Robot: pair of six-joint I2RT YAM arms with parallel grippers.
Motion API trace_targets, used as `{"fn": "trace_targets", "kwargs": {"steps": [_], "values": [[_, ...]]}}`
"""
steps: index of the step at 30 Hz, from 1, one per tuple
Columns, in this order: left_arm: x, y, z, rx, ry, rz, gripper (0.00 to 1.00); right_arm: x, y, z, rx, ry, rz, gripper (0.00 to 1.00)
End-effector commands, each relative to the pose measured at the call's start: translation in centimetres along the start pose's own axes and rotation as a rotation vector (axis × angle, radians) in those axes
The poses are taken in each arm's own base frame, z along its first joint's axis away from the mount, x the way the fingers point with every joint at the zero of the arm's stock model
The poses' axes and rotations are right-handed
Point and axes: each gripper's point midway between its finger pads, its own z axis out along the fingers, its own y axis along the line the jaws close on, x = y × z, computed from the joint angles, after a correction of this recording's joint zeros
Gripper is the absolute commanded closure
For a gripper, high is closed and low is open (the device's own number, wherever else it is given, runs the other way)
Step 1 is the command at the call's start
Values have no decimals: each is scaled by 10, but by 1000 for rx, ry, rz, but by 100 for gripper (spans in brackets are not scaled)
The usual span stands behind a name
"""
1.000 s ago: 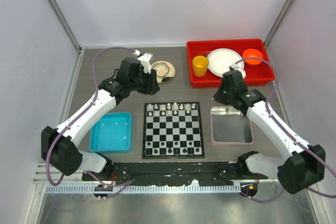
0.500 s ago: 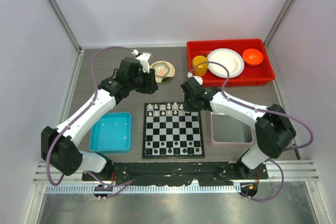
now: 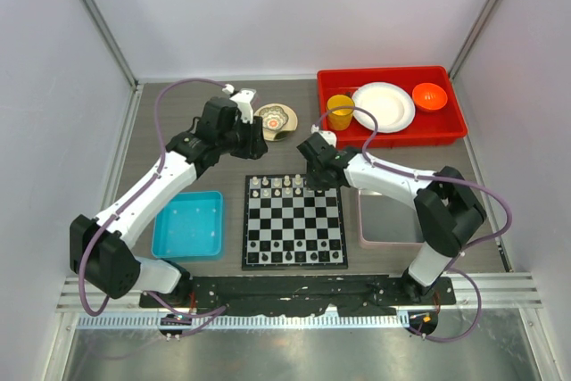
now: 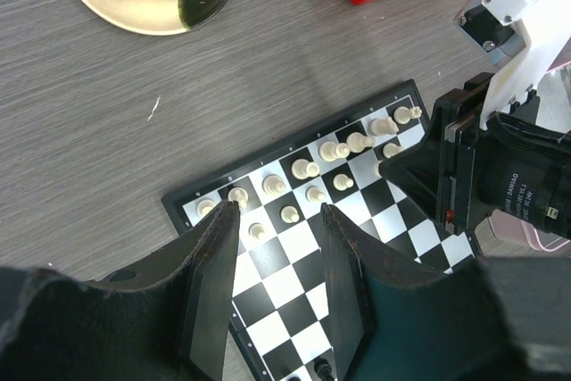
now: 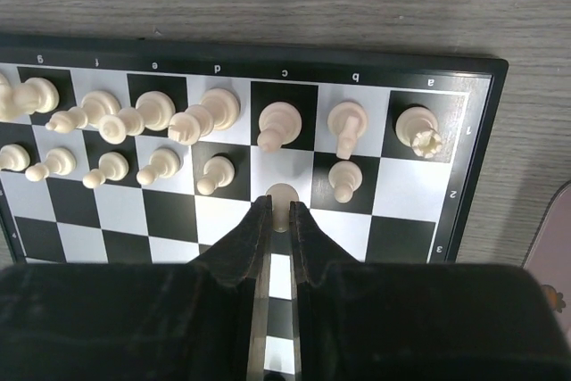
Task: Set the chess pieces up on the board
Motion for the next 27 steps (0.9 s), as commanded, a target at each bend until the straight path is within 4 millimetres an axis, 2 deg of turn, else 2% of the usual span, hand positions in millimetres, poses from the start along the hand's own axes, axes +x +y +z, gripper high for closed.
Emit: {"fn": "trace_targets", "kwargs": {"steps": [1,14,21,27], "values": [[-14,-1,-9,9,-53,15,55,-17,10,0,-8,-55,10,94],[-14,-1,-8,10,-51,14,55,-10,11,9,-9,-35,6,93],[-13,-1,-8,11,-49,13,55,-8,9,10,-2,-31,3,87],[-13,-2,-8,13,-49,14,55,-5,11,12,-9,-22,5,86]]}}
